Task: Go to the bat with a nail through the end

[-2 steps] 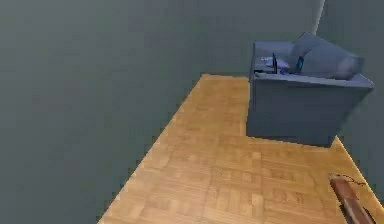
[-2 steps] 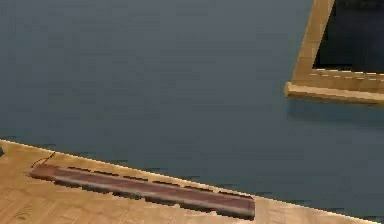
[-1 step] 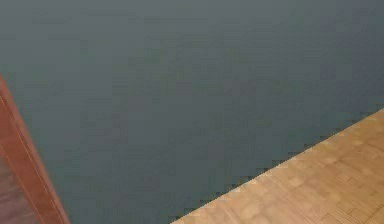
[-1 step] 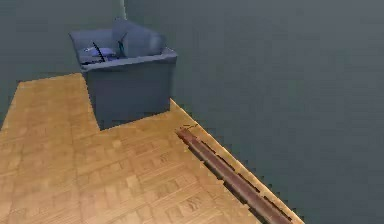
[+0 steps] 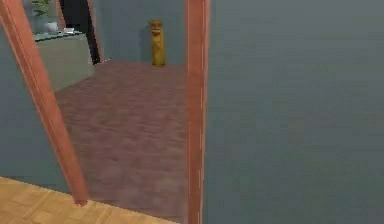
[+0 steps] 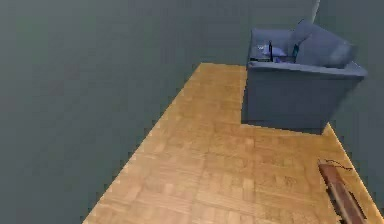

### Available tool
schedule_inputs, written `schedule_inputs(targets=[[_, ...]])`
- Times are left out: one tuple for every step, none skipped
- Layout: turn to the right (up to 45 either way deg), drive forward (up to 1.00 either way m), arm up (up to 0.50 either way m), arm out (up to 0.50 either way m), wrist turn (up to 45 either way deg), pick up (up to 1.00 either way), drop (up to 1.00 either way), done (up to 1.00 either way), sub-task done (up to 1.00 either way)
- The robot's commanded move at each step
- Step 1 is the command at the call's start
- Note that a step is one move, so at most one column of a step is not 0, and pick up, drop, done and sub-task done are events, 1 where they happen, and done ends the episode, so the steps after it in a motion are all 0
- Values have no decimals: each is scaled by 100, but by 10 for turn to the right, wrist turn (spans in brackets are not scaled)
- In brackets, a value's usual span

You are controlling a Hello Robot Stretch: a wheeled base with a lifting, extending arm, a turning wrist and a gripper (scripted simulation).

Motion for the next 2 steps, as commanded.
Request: schedule_inputs(targets=[[-360,0,0,0,0,0,0,0,0],[0,95,0,0,0,0,0,0,0]])
